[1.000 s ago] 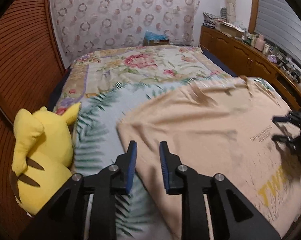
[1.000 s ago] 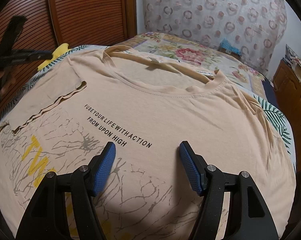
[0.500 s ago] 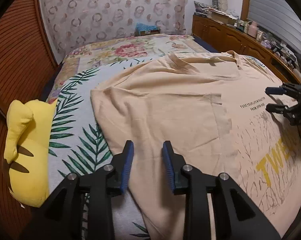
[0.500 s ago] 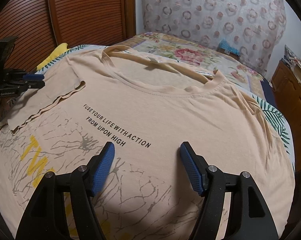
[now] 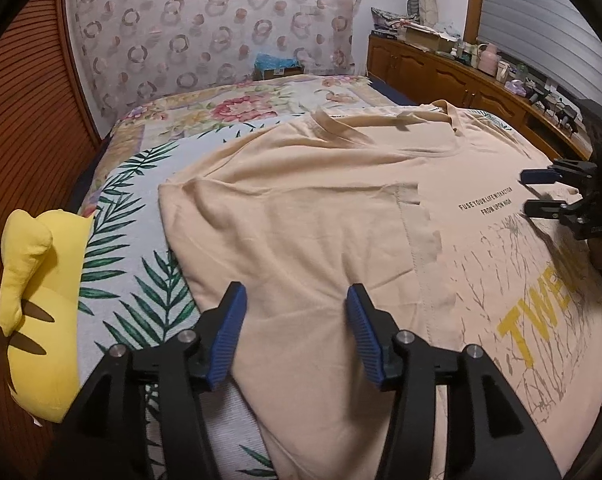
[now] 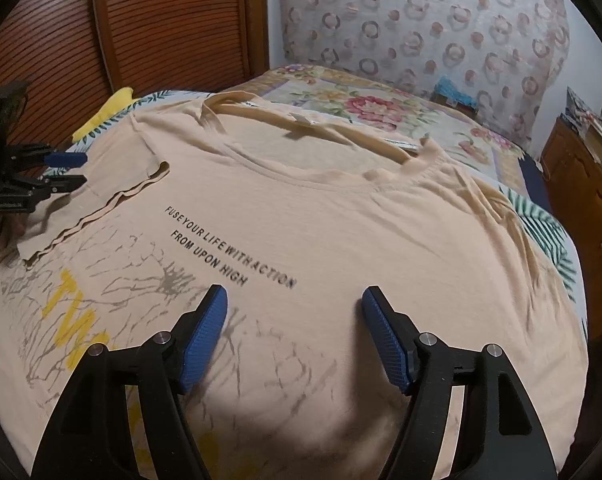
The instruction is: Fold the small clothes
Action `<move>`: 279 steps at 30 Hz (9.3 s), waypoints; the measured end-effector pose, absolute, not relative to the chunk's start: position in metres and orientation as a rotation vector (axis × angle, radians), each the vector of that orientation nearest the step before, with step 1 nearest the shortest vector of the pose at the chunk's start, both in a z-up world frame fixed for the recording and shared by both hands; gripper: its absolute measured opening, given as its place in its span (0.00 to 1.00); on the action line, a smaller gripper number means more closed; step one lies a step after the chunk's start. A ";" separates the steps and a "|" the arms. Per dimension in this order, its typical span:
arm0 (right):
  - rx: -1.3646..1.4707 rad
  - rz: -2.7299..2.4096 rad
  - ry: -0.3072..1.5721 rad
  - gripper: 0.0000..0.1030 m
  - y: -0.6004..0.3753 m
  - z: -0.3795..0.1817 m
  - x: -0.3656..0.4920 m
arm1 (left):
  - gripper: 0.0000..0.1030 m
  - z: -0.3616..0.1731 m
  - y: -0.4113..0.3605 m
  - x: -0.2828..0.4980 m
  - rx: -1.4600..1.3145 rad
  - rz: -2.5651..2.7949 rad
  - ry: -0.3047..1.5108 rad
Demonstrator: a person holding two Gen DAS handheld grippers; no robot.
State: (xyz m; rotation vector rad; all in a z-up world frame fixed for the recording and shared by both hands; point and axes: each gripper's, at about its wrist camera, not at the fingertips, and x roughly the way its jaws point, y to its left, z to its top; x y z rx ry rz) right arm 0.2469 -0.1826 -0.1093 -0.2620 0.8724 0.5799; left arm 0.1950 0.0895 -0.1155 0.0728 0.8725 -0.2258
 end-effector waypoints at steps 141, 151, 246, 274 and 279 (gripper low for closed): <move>-0.232 0.525 0.785 0.01 -0.260 -0.067 0.202 | 0.52 -0.090 0.038 0.096 -0.076 -0.204 0.778; -0.237 0.644 0.783 0.01 -0.185 -0.058 0.224 | 0.52 -0.087 0.043 0.093 -0.082 -0.200 0.770; -0.145 0.320 0.888 0.54 -0.318 -0.111 0.319 | 0.54 -0.117 0.139 0.264 -0.034 -0.047 0.922; -0.181 0.433 0.909 0.04 -0.297 -0.107 0.344 | 0.15 -0.112 0.145 0.295 -0.006 -0.137 0.923; -0.180 0.447 0.827 0.03 -0.285 -0.086 0.328 | 0.04 -0.099 0.137 0.282 -0.013 -0.167 0.902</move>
